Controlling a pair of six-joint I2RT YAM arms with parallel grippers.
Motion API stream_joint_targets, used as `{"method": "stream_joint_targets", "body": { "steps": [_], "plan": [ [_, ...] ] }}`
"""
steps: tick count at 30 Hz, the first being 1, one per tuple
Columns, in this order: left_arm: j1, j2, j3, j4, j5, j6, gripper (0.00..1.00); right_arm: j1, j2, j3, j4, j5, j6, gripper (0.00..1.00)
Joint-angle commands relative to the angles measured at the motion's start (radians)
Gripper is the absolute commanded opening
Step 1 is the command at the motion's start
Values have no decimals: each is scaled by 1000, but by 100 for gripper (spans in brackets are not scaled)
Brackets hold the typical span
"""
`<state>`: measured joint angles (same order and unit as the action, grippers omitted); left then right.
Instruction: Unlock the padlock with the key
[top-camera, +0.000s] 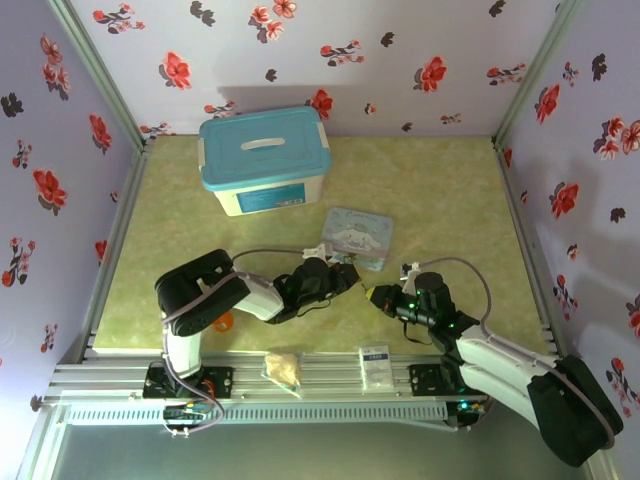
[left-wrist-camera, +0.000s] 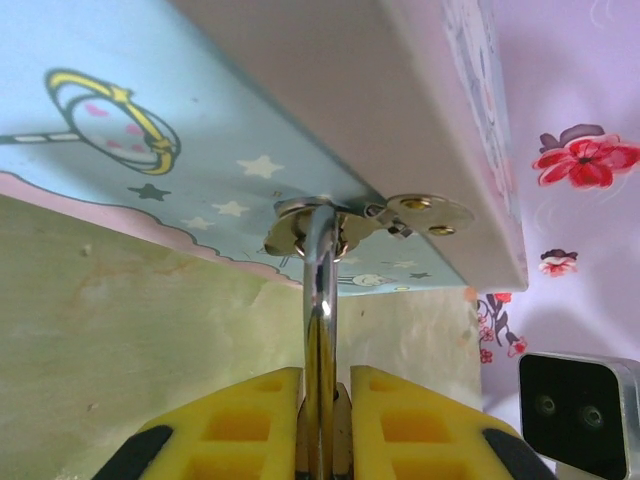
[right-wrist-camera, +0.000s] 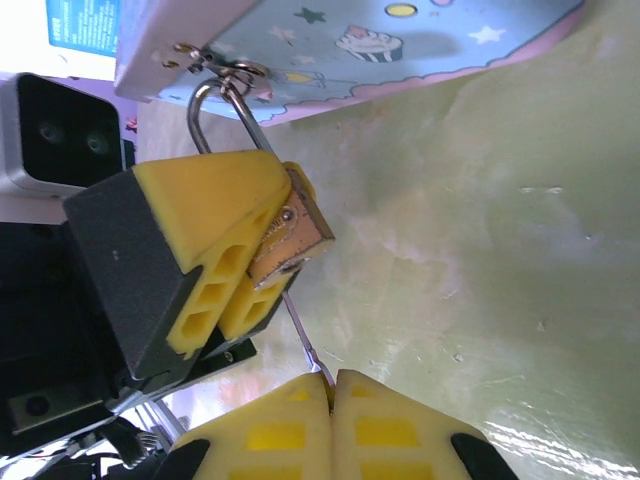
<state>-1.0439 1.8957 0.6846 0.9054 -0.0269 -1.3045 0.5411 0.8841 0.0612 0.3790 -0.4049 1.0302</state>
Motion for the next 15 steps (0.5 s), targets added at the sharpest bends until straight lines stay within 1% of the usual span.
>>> {"method": "stream_joint_targets", "body": {
  "steps": [1,3,10,15],
  "plan": [
    [7,3,-9,139,-32,-38,0,-6,23,-2,65,-20,23,0],
    [8,-1,-13,152,-36,-45,0,-6,50,11,72,-30,24,0],
    [9,-5,-23,181,-39,-65,0,-6,138,14,192,-46,52,0],
    [8,-2,-27,187,-44,-68,0,-7,133,18,194,-49,54,0]
  ]
}}
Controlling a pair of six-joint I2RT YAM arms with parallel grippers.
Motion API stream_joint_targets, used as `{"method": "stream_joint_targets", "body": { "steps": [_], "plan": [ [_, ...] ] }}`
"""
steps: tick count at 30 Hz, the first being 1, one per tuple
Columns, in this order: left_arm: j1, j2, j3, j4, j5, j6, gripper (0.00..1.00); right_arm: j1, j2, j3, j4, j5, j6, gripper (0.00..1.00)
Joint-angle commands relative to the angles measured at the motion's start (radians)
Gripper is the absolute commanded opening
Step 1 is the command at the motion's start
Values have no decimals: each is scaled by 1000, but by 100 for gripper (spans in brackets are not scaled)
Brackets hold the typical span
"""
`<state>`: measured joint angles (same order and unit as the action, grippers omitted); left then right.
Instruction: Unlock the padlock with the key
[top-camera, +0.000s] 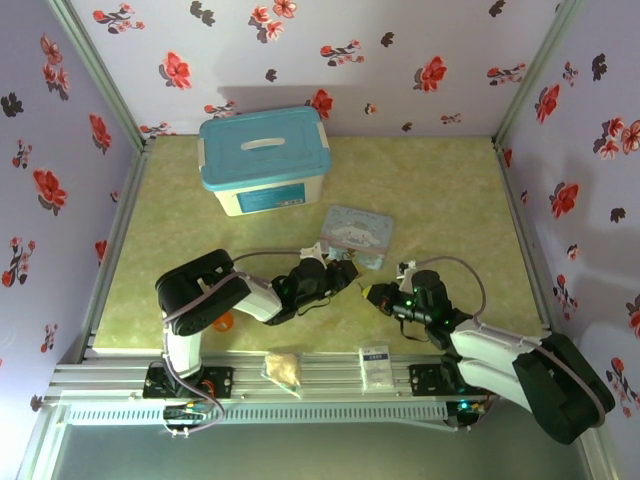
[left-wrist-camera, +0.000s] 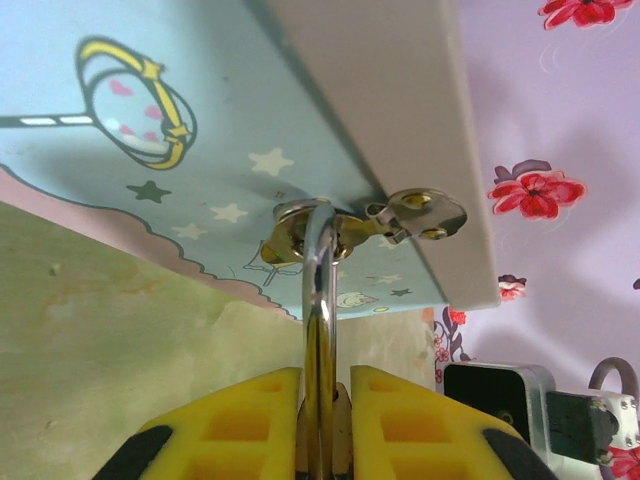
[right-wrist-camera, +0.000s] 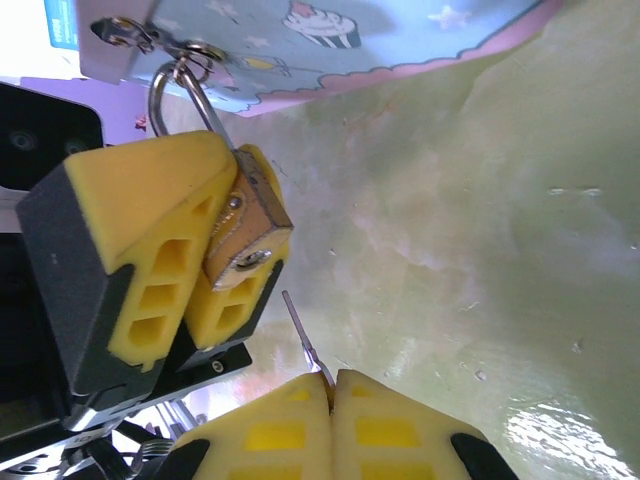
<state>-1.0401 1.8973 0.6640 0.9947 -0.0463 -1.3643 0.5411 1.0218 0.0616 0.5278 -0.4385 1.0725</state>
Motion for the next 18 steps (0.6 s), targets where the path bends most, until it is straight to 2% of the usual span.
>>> {"method": "stream_joint_targets", "body": {
  "steps": [1,11,15,18],
  "plan": [
    [6,-1,-7,99,-24,-9,0,-7,-13,19,37,-15,8,0],
    [5,-41,-19,81,-17,21,0,-18,-29,34,16,-17,-6,0],
    [4,-23,-16,103,-3,6,0,-23,-20,34,50,-18,-6,0],
    [-1,-12,-13,102,-1,-3,0,-24,-29,43,11,-25,-25,0]
  ]
}}
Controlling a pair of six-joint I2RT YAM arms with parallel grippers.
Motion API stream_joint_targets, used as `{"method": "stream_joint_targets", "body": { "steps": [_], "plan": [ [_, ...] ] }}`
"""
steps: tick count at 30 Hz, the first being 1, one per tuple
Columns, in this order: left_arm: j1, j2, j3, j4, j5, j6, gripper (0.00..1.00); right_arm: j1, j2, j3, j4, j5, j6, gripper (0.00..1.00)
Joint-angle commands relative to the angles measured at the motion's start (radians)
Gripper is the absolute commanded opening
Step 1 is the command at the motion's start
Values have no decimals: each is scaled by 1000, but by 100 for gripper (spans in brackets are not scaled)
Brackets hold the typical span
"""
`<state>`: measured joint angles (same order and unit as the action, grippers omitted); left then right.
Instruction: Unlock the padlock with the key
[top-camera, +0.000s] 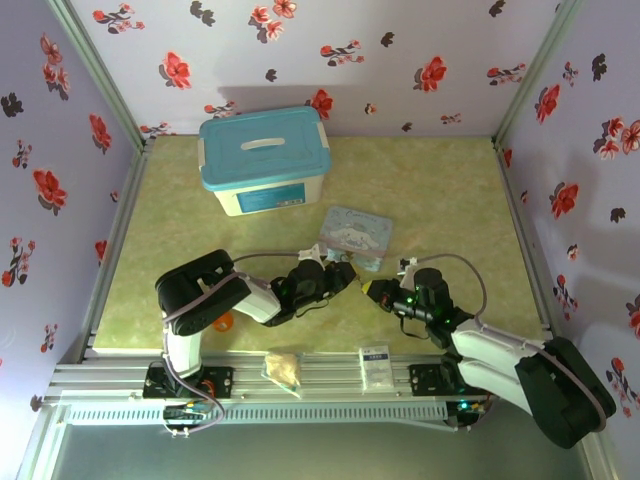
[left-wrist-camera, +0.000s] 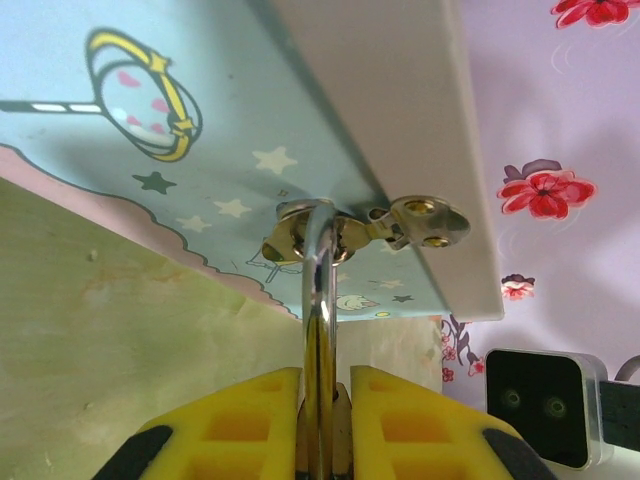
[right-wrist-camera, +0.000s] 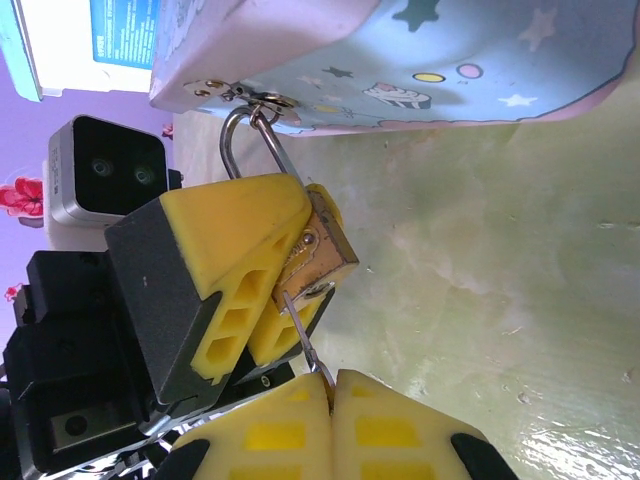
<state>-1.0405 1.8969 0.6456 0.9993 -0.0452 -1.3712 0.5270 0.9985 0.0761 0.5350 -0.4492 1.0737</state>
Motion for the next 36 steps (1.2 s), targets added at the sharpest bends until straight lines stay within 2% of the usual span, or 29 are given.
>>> {"method": "stream_joint_targets", "body": {
  "steps": [1,7,14,36],
  "plan": [
    [0,-9,4,96,-4,-1,0,-10,-13,26,-8,-13,-27,0],
    [8,-20,7,101,-18,2,0,-12,-49,31,-113,-9,-57,0],
    [10,-29,17,94,-3,-10,0,-13,-23,36,-47,-23,-61,0],
    [12,-29,5,128,11,-25,0,-15,47,62,4,-20,-58,0]
  ]
}}
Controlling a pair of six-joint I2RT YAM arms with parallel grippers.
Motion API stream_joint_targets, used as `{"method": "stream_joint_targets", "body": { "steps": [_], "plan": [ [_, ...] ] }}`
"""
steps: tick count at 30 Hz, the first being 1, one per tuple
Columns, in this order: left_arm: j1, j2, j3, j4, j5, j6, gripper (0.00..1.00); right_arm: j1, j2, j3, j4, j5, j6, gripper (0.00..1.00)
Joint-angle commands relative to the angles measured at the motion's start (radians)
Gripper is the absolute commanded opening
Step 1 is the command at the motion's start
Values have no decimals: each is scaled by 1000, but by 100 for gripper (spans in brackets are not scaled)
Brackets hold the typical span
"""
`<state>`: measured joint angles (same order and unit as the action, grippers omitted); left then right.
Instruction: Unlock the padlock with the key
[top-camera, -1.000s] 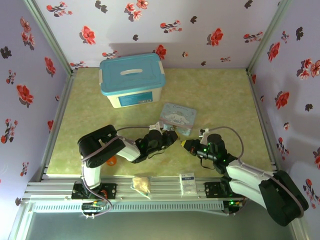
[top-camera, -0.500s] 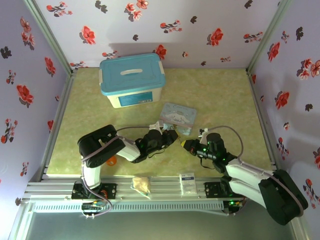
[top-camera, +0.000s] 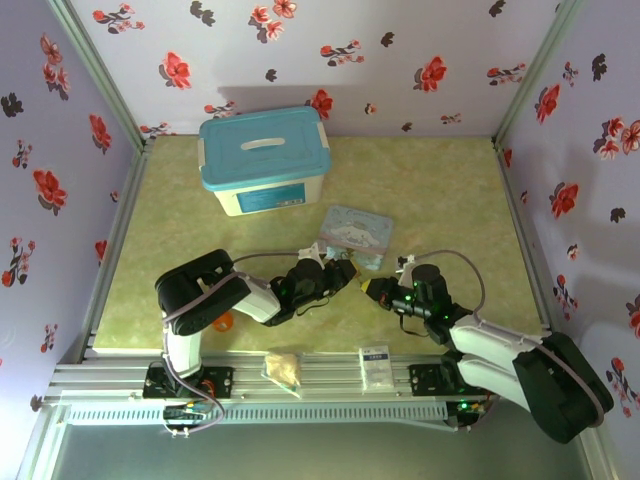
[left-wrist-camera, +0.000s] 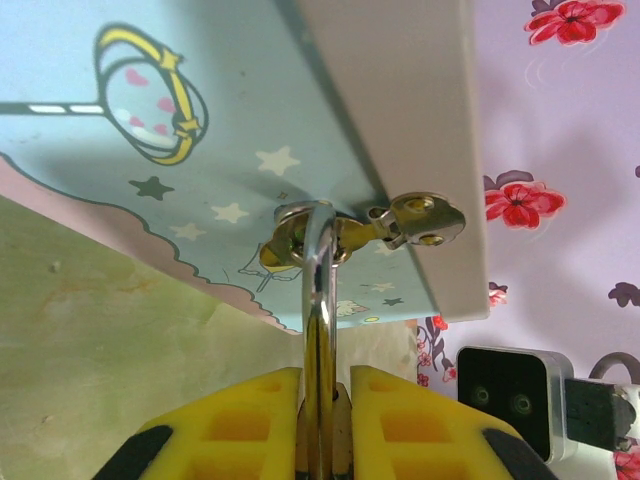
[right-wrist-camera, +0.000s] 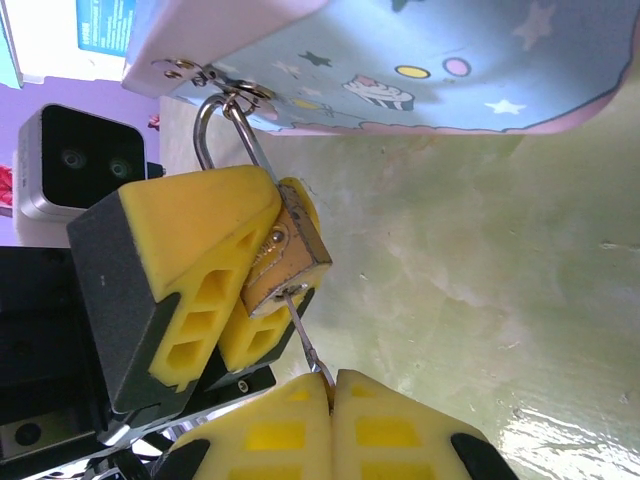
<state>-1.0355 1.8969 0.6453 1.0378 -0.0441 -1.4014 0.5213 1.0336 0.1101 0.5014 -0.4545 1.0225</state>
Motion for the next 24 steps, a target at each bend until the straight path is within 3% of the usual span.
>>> {"method": "stream_joint_targets", "body": {
  "steps": [1,24],
  "plan": [
    [6,-30,7,92,12,4,0,-9,17,29,47,-15,-7,0],
    [4,-5,9,142,30,-24,0,-43,182,6,348,-55,118,0]
  ]
}}
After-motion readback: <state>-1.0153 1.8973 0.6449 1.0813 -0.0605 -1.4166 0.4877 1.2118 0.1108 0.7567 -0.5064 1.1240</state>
